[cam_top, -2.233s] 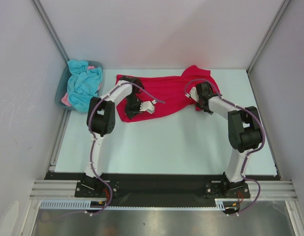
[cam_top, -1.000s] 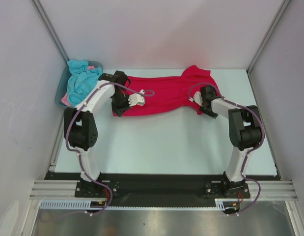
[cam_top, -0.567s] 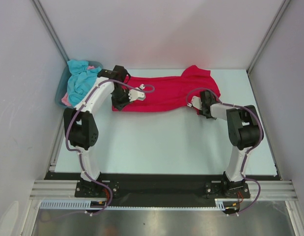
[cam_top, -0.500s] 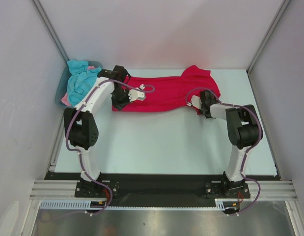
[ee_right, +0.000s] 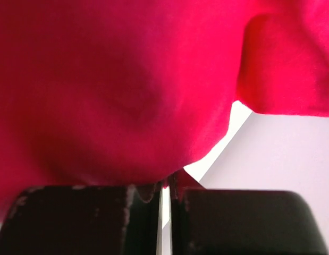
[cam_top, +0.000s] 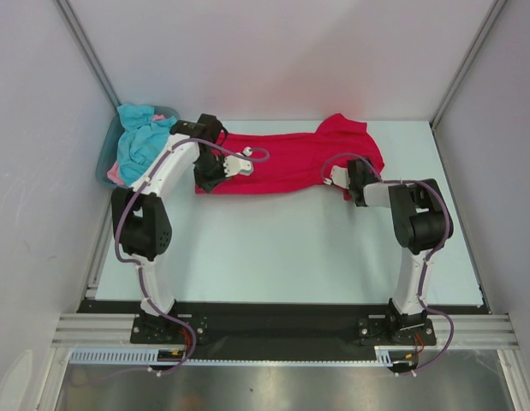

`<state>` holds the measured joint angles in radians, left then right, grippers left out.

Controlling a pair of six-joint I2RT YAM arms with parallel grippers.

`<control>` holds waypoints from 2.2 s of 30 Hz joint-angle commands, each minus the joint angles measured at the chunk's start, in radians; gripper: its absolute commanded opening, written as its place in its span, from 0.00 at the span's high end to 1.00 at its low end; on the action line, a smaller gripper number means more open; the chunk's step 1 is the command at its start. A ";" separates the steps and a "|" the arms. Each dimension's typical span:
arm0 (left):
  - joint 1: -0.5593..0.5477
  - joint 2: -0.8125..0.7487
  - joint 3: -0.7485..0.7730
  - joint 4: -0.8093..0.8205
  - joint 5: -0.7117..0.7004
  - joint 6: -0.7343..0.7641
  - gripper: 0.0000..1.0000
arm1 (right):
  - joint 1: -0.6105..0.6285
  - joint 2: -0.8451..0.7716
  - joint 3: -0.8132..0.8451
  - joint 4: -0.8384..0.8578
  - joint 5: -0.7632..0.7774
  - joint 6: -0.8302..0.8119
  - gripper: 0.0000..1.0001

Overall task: Fold and stack the t-shirts
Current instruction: Flatten the tshirt out

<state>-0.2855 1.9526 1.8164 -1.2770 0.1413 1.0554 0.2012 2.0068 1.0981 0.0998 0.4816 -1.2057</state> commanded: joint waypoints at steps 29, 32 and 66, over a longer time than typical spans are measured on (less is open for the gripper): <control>0.106 -0.024 -0.092 -0.016 -0.057 0.095 1.00 | -0.121 -0.270 0.043 -0.534 -0.063 0.080 0.99; 0.120 -0.032 -0.118 -0.016 -0.059 0.107 1.00 | -0.140 -0.261 0.077 -0.675 -0.103 0.089 0.99; 0.128 0.008 -0.071 -0.016 -0.054 0.103 1.00 | -0.123 -0.112 0.284 -1.049 -0.130 0.161 0.86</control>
<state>-0.1795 1.9808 1.7035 -1.2671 0.1154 1.1351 0.0795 1.9106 1.3884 -0.9379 0.2924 -1.0470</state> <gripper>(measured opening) 0.005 0.126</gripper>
